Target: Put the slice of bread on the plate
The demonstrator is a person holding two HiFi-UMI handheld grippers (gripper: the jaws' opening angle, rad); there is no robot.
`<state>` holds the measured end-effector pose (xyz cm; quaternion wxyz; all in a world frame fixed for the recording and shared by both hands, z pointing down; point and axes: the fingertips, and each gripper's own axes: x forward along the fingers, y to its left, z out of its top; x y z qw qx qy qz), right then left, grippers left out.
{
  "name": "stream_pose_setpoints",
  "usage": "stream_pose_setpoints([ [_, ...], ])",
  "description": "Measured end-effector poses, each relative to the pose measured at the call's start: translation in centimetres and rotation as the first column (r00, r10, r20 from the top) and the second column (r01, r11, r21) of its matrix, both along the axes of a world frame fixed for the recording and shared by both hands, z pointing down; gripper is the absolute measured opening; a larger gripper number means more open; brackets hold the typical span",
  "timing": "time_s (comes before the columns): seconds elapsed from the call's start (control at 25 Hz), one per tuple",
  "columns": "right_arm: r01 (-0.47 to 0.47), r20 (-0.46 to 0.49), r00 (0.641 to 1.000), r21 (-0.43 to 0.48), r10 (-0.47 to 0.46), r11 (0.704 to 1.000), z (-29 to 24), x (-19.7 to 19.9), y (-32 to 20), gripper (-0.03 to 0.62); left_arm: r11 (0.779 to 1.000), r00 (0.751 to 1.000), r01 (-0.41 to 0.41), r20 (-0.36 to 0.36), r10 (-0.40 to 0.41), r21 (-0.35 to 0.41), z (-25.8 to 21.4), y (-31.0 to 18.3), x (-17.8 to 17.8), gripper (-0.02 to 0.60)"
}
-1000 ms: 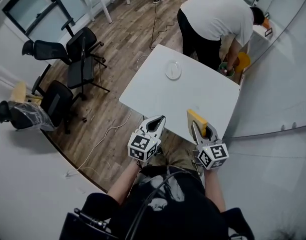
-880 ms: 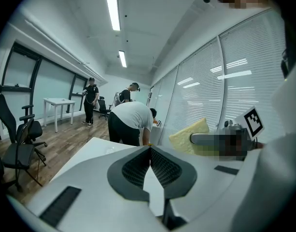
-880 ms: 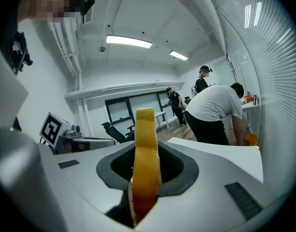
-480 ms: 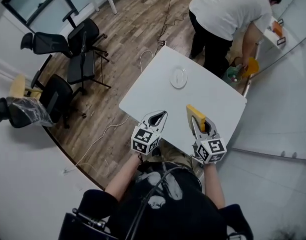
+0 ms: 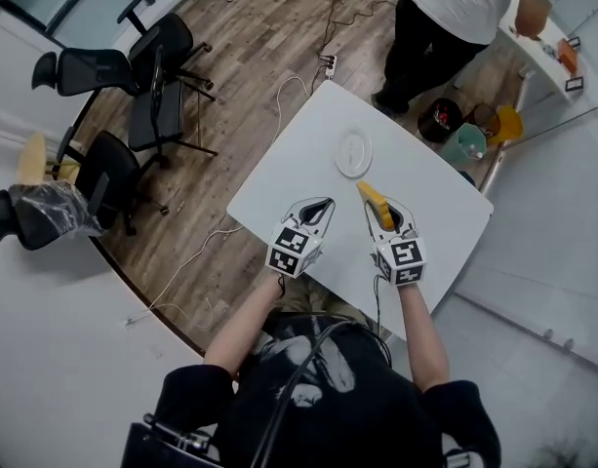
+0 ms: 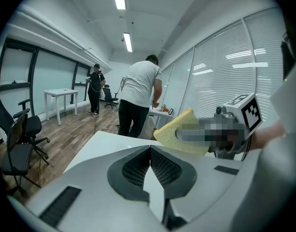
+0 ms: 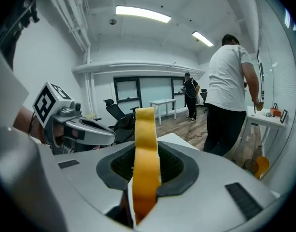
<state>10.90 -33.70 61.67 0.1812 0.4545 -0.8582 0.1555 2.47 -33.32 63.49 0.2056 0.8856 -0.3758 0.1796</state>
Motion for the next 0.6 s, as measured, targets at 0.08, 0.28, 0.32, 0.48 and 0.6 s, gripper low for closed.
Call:
stream_pose_setpoints([
  [0.08,0.019,-0.051,0.999,-0.004,-0.019,1.000,1.8,-0.6,-2.0,0.097,1.000,1.000,0.003,0.000,-0.003,-0.027,2.3,-1.6,-0.4,0.006],
  [0.28,0.042,-0.200,0.979,-0.011,-0.043,0.999,8.0,-0.7,-7.9,0.097,0.996,0.999,0.002,0.033,0.001,-0.087,7.1,-6.3,-0.8,0.005],
  [0.32,0.055,-0.251,0.966,-0.004,-0.054,0.998,9.3,-0.7,-9.3,0.097,0.996,0.999,0.004,0.037,0.000,-0.094,7.6,-7.1,-1.1,0.005],
  [0.48,0.163,-0.535,0.836,0.030,-0.122,0.986,13.9,-1.1,-14.1,0.097,0.992,0.999,0.026,0.031,-0.022,-0.127,8.9,-9.0,-2.1,0.005],
  [0.6,0.255,-0.686,0.705,0.009,-0.180,0.967,17.4,-2.2,-16.5,0.097,0.987,0.999,0.040,0.029,-0.036,-0.157,10.1,-9.0,-3.4,0.006],
])
